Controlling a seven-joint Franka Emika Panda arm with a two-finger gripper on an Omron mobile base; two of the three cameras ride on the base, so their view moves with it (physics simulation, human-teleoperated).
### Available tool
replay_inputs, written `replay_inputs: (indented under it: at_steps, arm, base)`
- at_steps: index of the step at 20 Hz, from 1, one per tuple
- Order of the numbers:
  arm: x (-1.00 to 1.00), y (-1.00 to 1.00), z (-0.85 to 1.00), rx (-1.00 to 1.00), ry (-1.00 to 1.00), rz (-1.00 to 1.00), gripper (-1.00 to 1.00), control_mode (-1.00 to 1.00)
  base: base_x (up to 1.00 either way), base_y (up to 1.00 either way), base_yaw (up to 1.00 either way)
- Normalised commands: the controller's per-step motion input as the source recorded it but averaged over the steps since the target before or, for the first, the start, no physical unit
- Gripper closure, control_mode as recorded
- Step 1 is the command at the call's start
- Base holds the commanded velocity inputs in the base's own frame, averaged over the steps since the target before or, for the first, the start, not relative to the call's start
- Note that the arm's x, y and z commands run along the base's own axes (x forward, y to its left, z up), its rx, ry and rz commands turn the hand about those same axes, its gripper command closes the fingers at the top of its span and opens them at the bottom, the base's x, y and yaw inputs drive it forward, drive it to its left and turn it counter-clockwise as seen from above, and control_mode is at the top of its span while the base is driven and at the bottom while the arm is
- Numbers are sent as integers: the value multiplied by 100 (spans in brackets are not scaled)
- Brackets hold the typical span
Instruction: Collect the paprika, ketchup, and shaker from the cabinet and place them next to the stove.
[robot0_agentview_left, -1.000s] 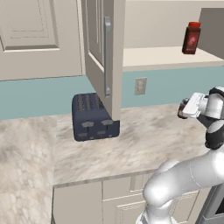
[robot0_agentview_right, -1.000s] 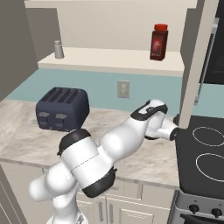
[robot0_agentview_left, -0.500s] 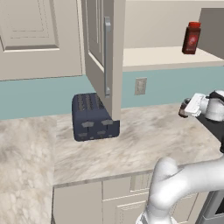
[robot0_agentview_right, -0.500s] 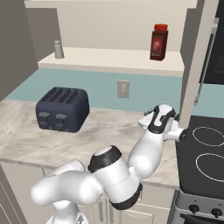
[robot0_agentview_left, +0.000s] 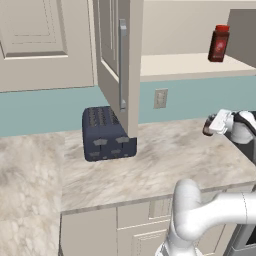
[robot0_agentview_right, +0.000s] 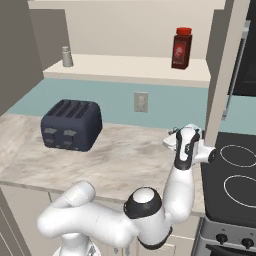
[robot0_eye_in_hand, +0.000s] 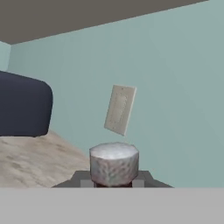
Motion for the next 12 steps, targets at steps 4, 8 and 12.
replay_inputs:
  at_steps: [4,8,12]
  arm:
    - [15,-18,-18,2,0,0,100,-100]
    - [10,-17,-20,3,0,0,100,-100]
    - [10,-11,-24,0,0,0,100,-100]
  base:
    - [0,0,0]
    - [0,0,0]
    - [0,0,0]
